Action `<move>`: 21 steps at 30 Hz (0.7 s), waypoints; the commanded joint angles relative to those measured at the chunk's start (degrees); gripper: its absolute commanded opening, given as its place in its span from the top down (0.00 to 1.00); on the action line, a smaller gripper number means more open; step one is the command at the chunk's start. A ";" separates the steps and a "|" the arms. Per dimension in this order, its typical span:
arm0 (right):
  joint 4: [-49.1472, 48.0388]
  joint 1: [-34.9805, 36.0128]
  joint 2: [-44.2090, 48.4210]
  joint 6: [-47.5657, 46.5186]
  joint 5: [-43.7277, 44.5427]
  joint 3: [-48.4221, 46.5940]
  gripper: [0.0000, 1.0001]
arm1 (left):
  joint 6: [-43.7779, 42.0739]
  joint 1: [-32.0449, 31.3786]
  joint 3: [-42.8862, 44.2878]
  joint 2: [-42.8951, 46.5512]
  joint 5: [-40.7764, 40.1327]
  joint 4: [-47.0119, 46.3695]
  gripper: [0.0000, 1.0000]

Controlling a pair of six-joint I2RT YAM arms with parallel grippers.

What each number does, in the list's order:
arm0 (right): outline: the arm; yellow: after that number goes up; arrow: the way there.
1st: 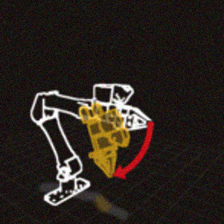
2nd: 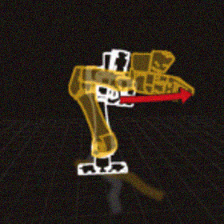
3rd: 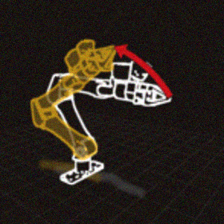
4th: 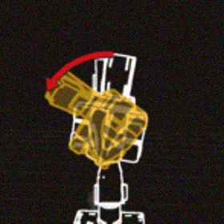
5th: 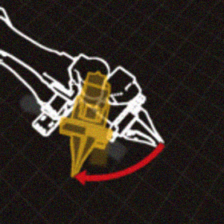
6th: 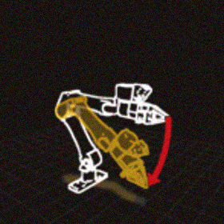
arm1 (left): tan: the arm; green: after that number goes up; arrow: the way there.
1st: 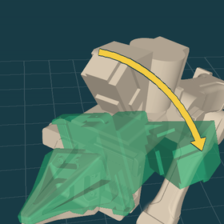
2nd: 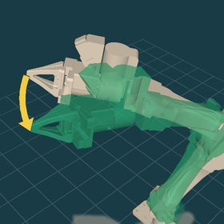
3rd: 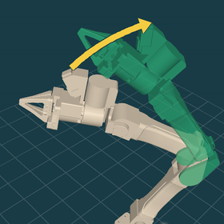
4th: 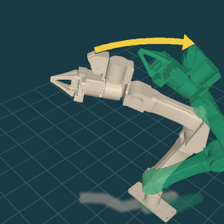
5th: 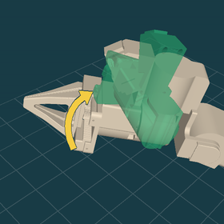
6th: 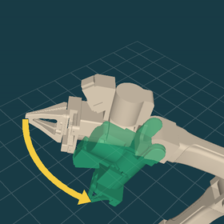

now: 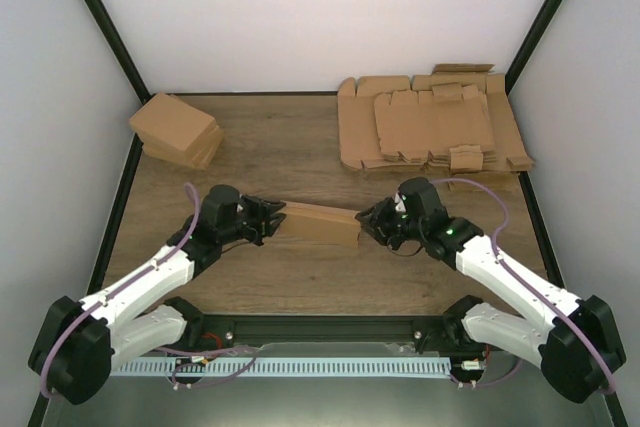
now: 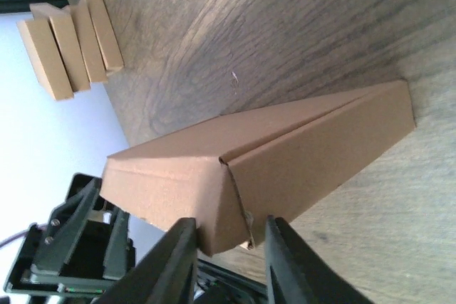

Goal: Fold the paper box

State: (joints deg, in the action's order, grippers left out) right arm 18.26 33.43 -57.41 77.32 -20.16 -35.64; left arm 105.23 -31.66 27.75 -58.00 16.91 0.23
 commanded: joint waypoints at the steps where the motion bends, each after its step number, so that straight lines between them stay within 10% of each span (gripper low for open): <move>1: -0.20 -0.74 -1.64 0.22 -0.58 1.42 0.77 | 0.05 -0.35 -0.74 -1.96 -0.29 5.92 0.73; 21: 0.53 -1.26 -3.71 -2.67 -0.99 5.72 0.89 | 0.71 -0.52 -3.23 -1.86 -0.64 7.94 0.91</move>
State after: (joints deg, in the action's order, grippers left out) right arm 11.92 31.79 -58.72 76.18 -20.62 -32.71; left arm 105.32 -31.66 27.68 -58.72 15.62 0.03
